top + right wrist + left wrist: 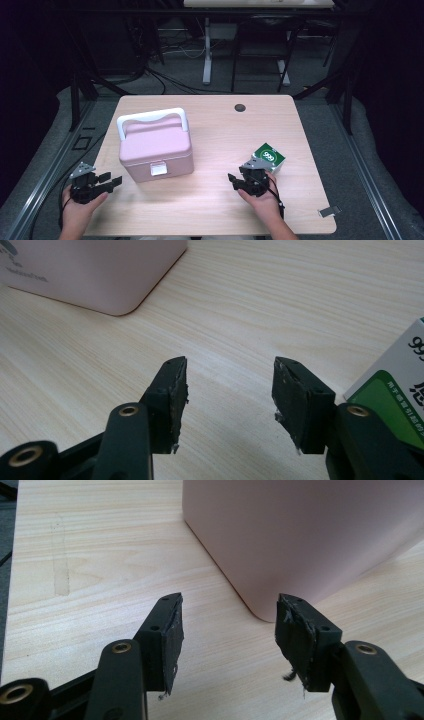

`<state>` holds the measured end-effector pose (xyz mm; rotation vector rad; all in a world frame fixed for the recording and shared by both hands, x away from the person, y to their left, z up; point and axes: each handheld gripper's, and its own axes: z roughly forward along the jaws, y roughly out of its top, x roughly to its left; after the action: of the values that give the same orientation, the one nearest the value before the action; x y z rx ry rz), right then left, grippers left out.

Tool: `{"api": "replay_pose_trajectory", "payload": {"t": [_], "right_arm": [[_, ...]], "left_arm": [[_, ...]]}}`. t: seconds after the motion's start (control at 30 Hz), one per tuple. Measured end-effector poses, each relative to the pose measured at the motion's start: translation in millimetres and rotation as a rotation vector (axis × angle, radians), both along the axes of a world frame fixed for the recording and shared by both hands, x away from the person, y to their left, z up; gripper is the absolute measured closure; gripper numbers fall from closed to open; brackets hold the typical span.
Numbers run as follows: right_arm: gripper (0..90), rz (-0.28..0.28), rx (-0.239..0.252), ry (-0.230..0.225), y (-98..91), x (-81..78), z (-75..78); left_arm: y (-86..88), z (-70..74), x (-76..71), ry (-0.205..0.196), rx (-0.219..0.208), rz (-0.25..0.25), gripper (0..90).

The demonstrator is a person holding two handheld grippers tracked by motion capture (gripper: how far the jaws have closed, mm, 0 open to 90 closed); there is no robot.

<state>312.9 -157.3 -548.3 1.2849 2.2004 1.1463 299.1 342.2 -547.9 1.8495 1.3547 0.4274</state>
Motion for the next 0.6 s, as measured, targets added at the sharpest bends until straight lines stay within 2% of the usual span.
{"api": "replay_pose_trajectory", "payload": {"t": [0.33,0.5,0.53,0.6], "right_arm": [[48.2,0.000,-0.014,-0.004,0.7,-0.9,0.5],[48.2,0.010,-0.034,-0.015,5.2,-1.3,1.2],[48.3,0.004,-0.040,-0.028,6.2,-1.5,1.5],[48.4,0.002,-0.027,-0.018,5.8,-0.6,3.0]], "left_arm": [[-1.6,1.2,0.5,-0.018,0.009,0.004,45.2],[-3.6,3.0,2.5,-0.026,0.019,-0.010,45.2],[-4.3,3.9,2.2,-0.029,0.021,-0.006,45.2],[-3.9,5.1,2.8,-0.029,0.018,-0.002,45.3]]}}
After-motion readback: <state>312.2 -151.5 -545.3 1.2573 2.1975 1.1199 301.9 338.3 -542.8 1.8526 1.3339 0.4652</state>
